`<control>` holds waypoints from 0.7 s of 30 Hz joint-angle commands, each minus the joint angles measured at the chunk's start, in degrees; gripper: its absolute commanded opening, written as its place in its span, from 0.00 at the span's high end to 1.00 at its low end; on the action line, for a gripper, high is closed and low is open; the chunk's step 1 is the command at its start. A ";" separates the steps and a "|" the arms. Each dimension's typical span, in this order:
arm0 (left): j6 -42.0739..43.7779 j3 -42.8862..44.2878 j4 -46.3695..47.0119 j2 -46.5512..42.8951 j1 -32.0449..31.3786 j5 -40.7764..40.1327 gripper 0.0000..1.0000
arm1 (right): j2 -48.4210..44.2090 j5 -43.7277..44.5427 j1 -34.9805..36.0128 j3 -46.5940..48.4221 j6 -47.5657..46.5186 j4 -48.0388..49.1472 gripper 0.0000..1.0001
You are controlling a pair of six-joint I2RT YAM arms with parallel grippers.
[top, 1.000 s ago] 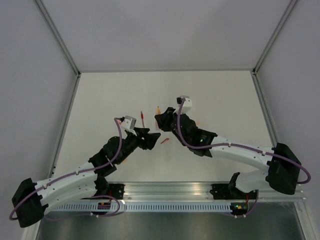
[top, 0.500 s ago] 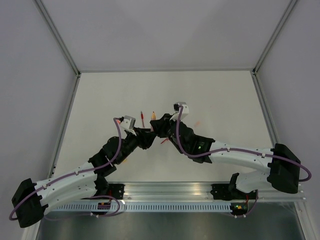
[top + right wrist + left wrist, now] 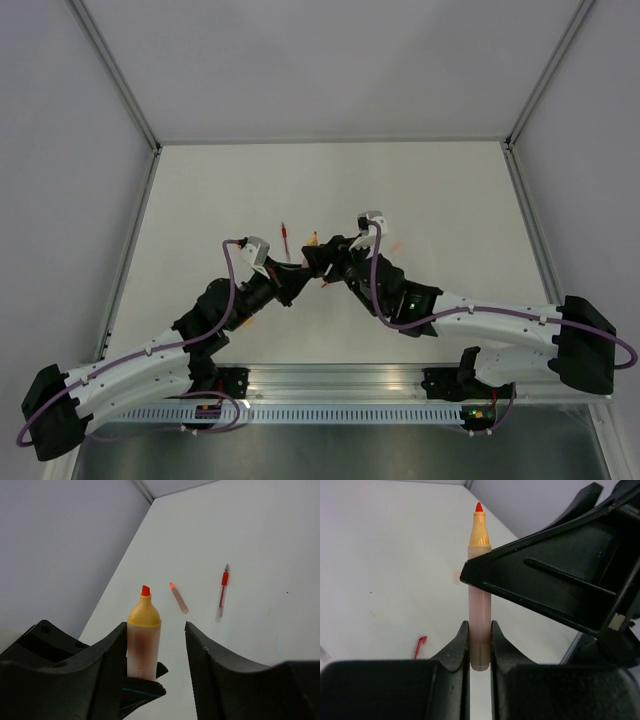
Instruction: Insert the pens into the pen caps
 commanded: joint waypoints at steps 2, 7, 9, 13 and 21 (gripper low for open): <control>0.98 -1.20 8.16 -4.07 -0.11 11.82 0.98 | -8.14 -1.58 0.16 -6.66 -7.63 8.56 0.44; -0.43 -1.73 10.28 -6.18 -0.11 19.38 0.98 | -15.88 -7.03 0.08 -11.78 -12.91 15.07 0.45; -0.95 -1.82 11.59 -6.27 -0.11 21.58 0.98 | -17.81 -10.45 0.08 -13.19 -14.85 16.57 0.47; -2.80 -1.73 13.97 -5.14 -0.11 26.68 0.98 | -19.66 -17.40 -0.01 -14.60 -15.91 18.85 0.54; -5.00 -1.56 17.23 -3.46 -0.11 32.48 0.98 | -19.40 -26.55 0.08 -15.48 -15.91 20.70 0.58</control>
